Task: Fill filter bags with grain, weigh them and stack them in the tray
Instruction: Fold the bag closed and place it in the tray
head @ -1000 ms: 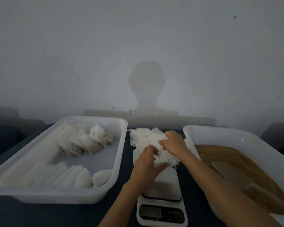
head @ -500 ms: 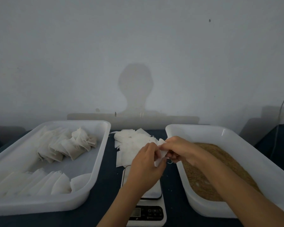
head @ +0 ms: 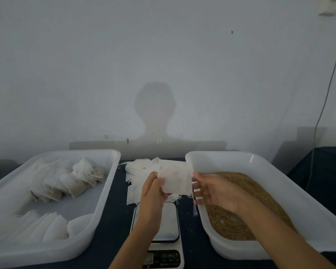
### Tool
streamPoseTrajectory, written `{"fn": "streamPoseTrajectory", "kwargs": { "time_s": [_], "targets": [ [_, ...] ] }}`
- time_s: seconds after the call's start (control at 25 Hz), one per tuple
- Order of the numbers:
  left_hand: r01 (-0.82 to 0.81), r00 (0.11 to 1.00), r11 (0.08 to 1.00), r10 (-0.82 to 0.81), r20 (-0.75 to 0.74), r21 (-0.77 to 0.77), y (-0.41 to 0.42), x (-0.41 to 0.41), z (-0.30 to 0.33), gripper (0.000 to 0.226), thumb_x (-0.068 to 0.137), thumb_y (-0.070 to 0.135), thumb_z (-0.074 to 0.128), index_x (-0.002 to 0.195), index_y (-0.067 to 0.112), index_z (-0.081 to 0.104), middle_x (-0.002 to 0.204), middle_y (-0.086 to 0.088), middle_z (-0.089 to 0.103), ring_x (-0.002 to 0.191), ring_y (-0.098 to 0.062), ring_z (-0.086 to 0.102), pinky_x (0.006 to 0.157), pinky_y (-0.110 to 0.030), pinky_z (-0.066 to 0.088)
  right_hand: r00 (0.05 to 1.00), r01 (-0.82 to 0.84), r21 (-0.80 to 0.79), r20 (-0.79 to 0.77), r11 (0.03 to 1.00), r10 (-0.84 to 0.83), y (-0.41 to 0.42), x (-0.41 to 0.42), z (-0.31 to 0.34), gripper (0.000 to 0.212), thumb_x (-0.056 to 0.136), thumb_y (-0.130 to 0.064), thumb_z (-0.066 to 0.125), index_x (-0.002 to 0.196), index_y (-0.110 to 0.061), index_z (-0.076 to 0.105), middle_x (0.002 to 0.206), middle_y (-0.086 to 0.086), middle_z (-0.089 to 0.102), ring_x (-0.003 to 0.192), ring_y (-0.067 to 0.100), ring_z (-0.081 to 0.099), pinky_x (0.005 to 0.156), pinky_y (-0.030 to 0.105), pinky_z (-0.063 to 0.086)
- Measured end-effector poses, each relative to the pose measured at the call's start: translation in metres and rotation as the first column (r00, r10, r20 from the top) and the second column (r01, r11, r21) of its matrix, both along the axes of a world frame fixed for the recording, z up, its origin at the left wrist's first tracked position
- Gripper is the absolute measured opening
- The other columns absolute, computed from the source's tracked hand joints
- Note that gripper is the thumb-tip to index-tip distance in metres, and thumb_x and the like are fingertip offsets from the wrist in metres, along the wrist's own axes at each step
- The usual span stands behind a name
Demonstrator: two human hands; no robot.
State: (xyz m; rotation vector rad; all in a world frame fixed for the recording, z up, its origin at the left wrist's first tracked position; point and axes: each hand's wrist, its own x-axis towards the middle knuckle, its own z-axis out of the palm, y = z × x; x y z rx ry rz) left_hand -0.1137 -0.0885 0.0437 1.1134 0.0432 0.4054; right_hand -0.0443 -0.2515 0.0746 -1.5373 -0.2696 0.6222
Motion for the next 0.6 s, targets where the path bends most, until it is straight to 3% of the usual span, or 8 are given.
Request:
{"fn": "streamPoseTrajectory", "kwargs": {
  "time_s": [0.08,0.16,0.24,0.32,0.36,0.4,0.48,0.6],
  "targets": [
    [0.051,0.999,0.994,-0.051,0.009,-0.091,0.002,0.004,-0.002,0.014,0.095,0.002,0.04,0.093,0.007,0.053,0.09,-0.007,0.063,0.086,-0.019,0.063,0.076,-0.034,0.055,0.999,0.033,0.052,0.033,0.998,-0.035,-0.004,0.003,-0.006,0.032,0.076,-0.028,0.069,0.096,-0.004,0.065,0.077,0.006,0.067,0.065,0.016,0.063,0.057,0.027,0.054],
    [0.043,0.997,0.997,-0.046,-0.059,-0.057,-0.001,0.008,-0.006,0.011,0.095,0.003,0.045,0.085,0.006,0.05,0.087,-0.007,0.062,0.079,-0.017,0.066,0.067,-0.027,0.058,0.99,0.078,0.124,0.106,0.989,-0.091,-0.012,0.007,-0.01,0.02,0.074,-0.023,0.07,0.085,-0.007,0.065,0.074,0.006,0.063,0.062,0.015,0.058,0.056,0.027,0.05],
    [-0.06,0.984,0.985,0.086,-0.159,0.163,-0.008,0.013,-0.011,0.008,0.094,0.01,0.054,0.09,0.01,0.048,0.093,-0.003,0.056,0.08,-0.016,0.063,0.061,-0.016,0.053,0.967,0.116,0.164,0.205,0.98,-0.149,-0.022,0.008,-0.01,0.011,0.079,-0.021,0.067,0.076,-0.011,0.065,0.071,0.005,0.061,0.06,0.015,0.056,0.054,0.025,0.047],
    [-0.183,0.953,0.833,0.28,-0.113,0.522,-0.021,0.018,-0.013,0.022,0.088,0.015,0.064,0.096,0.019,0.044,0.099,0.005,0.049,0.083,-0.008,0.055,0.056,-0.009,0.046,0.91,0.197,0.126,0.347,0.972,-0.229,-0.035,0.01,-0.012,0.019,0.088,-0.018,0.061,0.07,-0.011,0.061,0.067,0.006,0.057,0.057,0.013,0.055,0.049,0.021,0.045],
    [-0.212,0.955,0.751,0.295,-0.03,0.625,-0.03,0.021,-0.012,0.025,0.086,0.016,0.067,0.095,0.021,0.045,0.097,0.008,0.049,0.082,-0.006,0.054,0.057,-0.009,0.045,0.869,0.235,0.097,0.425,0.967,-0.254,-0.041,0.01,-0.013,0.023,0.091,-0.017,0.059,0.07,-0.008,0.058,0.066,0.009,0.054,0.057,0.014,0.054,0.049,0.021,0.045],
    [-0.192,0.973,0.714,0.229,0.035,0.673,-0.041,0.024,-0.009,0.022,0.086,0.017,0.067,0.092,0.022,0.046,0.092,0.009,0.051,0.079,-0.004,0.054,0.059,-0.011,0.046,0.829,0.265,0.076,0.492,0.961,-0.267,-0.046,0.01,-0.013,0.025,0.093,-0.018,0.057,0.072,-0.004,0.054,0.067,0.013,0.052,0.059,0.016,0.053,0.051,0.021,0.045],
    [-0.042,0.997,0.728,-0.018,0.08,0.685,-0.069,0.03,-0.003,0.015,0.089,0.02,0.064,0.087,0.019,0.049,0.085,0.008,0.055,0.075,-0.002,0.056,0.064,-0.014,0.047,0.788,0.271,0.062,0.559,0.961,-0.258,-0.057,0.006,-0.015,0.026,0.093,-0.017,0.056,0.074,0.0,0.052,0.069,0.016,0.051,0.062,0.019,0.051,0.054,0.022,0.045],
    [0.13,0.973,0.768,-0.22,0.068,0.627,-0.099,0.039,0.003,0.014,0.09,0.022,0.062,0.086,0.016,0.05,0.081,0.005,0.056,0.072,-0.001,0.055,0.069,-0.017,0.048,0.829,0.29,0.169,0.447,0.942,-0.336,-0.069,0.003,-0.022,0.03,0.093,-0.015,0.052,0.07,-0.016,0.072,0.067,-0.005,0.066,0.064,0.009,0.064,0.059,0.018,0.05]
  ]
}}
